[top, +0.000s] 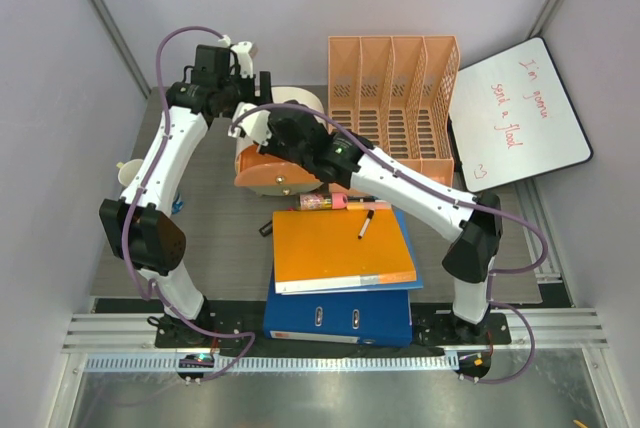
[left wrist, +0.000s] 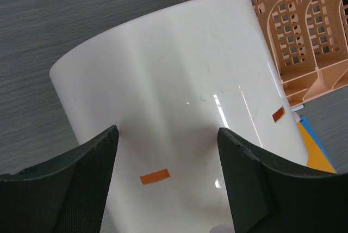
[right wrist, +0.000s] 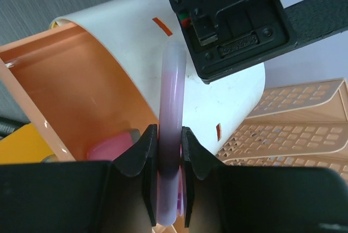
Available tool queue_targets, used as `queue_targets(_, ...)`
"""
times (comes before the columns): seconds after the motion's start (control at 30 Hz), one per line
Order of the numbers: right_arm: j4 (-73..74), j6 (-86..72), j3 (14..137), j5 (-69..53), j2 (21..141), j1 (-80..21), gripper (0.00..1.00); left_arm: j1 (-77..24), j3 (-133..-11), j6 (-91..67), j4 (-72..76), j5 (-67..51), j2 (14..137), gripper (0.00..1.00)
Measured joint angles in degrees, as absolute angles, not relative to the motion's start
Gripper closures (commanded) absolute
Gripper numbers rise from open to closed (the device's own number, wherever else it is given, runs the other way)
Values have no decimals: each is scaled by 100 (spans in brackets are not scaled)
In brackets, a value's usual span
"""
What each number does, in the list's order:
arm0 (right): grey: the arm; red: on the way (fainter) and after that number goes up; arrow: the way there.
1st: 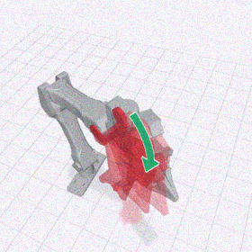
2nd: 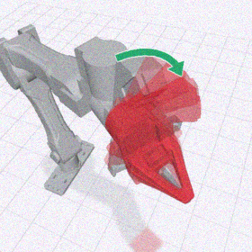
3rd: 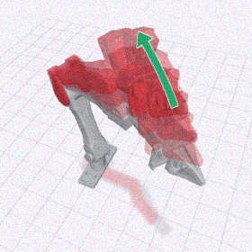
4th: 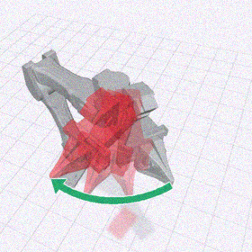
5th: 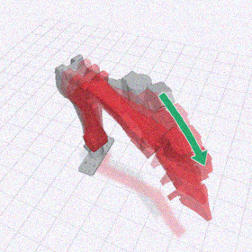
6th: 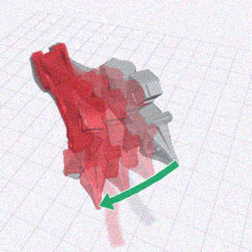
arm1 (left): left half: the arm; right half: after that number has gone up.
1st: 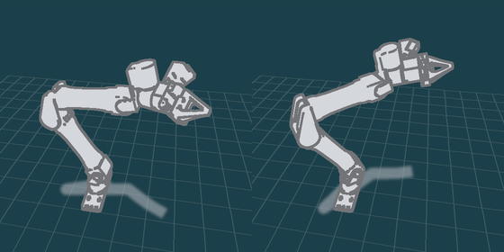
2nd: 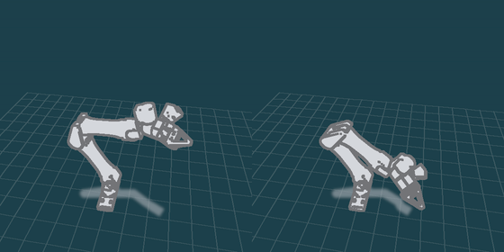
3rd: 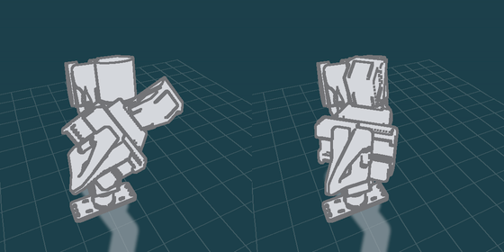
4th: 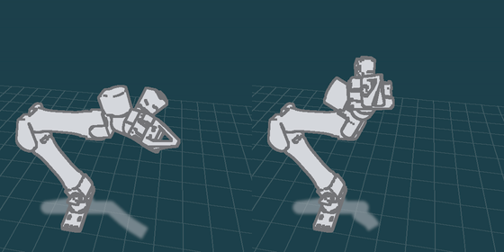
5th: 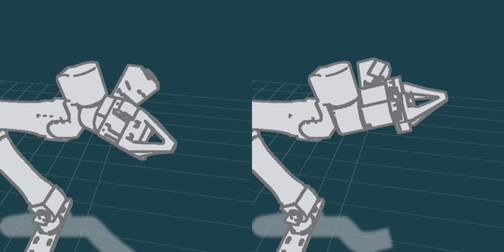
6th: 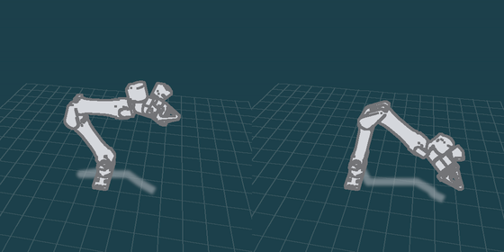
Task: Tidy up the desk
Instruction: Place the stationery in the drawer, then close the drawer in the storage box.
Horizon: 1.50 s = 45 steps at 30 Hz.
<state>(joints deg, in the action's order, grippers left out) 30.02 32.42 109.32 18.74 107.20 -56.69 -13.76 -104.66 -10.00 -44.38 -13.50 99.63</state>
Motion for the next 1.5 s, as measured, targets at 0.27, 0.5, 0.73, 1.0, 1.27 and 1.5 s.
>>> queue_targets(0.27,3098,3214,10960,1662,10720,-5756,47,-1378,-10466,-1002,-4438,-1347,9963,26)
queue_targets(0.5,3135,3135,10962,1632,10720,-5771,43,-1378,-10466,-1002,-4438,-1347,9963,26)
queue_targets(0.73,3129,2989,10962,1734,10700,-5769,45,-1376,-10466,-1002,-4438,-1347,9963,26)
queue_targets(1.0,3148,1837,10899,1737,9931,-5769,56,-1380,-10466,-1000,-4438,-1347,9963,26)
queue_targets(1.27,2930,-432,9596,637,8058,-5769,52,-1385,-10466,-1000,-4427,-1350,9972,26)
queue_targets(1.5,2792,-1518,8576,-165,8392,-5780,50,-1385,-10466,-1000,-4394,-1350,9981,26)
